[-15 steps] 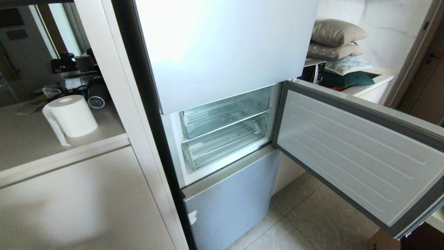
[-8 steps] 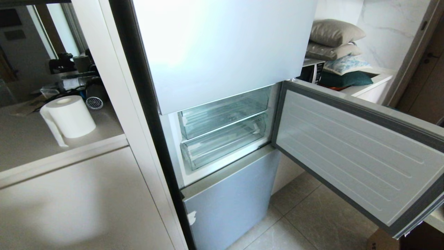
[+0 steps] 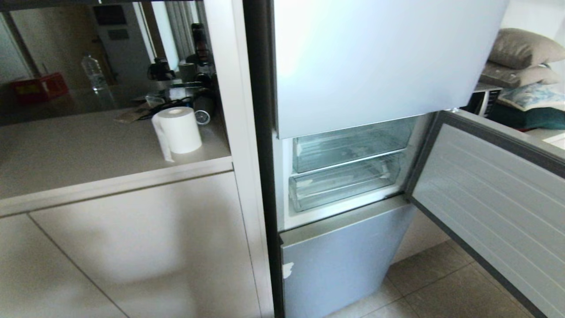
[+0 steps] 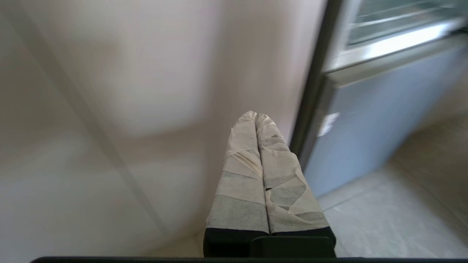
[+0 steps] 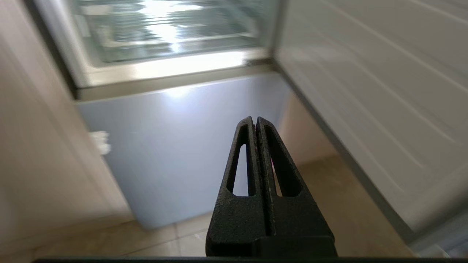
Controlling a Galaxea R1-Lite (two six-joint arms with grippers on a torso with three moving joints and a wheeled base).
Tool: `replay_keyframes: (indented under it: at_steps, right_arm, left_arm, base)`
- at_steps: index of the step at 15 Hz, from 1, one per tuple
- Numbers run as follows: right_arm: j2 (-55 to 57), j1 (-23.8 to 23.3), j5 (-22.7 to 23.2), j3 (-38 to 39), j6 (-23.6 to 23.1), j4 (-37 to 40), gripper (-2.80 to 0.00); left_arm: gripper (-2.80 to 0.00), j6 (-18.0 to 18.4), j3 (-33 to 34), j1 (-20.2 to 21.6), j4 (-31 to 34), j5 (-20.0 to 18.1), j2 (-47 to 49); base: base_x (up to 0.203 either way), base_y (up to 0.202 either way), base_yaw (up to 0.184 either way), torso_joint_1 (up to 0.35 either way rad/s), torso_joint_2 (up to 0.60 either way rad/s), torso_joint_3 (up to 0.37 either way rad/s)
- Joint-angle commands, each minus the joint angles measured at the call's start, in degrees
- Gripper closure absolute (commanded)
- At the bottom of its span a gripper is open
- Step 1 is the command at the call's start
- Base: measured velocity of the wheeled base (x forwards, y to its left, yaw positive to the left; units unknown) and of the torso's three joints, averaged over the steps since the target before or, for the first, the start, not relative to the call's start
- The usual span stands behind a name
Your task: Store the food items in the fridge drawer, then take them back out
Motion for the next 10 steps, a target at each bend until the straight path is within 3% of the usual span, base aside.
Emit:
replay_keyframes:
  at_steps: [1,10]
  right_arm:
    - [-0.1,0.0,0.0,0.1,0.0,0.0,0.00]
    - [-0.1,0.0,-0.1,0.0,1.0,0.0,0.00]
  left_arm:
    - [0.00,0.0,0.0,0.0,0.1,0.0,0.1]
    - [0.00,0.0,0.0,0.0,0.1,0.0,0.1]
  base:
    - [0.001,-0.011,0.177,-0.002,0.00,0.003]
    - [0.002,-0.008,0.173,0.002,0.00,0.003]
